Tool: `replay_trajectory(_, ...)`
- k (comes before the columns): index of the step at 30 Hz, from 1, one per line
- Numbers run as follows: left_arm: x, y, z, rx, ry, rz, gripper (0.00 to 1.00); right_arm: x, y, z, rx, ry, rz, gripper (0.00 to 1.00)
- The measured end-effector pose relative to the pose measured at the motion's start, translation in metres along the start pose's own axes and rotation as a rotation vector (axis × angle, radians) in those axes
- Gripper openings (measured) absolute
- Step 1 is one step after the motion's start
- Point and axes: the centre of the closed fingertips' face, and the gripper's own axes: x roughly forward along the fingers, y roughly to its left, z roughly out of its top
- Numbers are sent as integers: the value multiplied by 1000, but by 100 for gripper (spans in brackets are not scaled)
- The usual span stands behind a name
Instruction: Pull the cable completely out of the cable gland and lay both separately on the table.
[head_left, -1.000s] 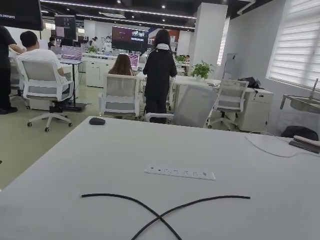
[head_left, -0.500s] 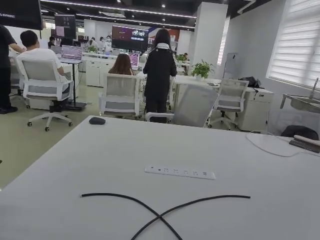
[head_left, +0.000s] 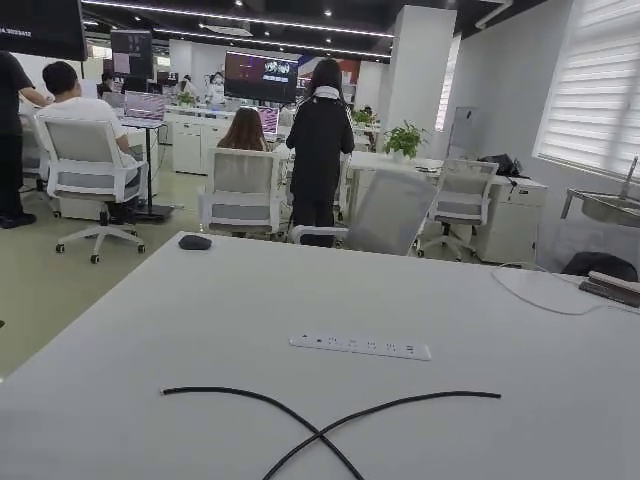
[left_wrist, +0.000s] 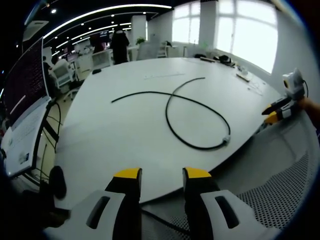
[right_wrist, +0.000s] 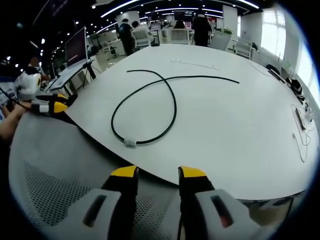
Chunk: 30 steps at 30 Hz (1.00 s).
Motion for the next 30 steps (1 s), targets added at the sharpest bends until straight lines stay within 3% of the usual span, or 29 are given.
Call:
replay_trajectory(3,-1,-1,5,0,-34,-3,34,0,0,0,0,0,1,33)
replay_trajectory(16,0,-3,10,10,-59,-17,32,1,1,0,-5,3,6,32)
replay_trajectory(20,0,-3,7,-3,-42,-19,30,0,1,0,-6,1,8,32)
replay_trajectory(30,0,1,-1,-12,11,1,38,1,2,1,-1,-4,14,32)
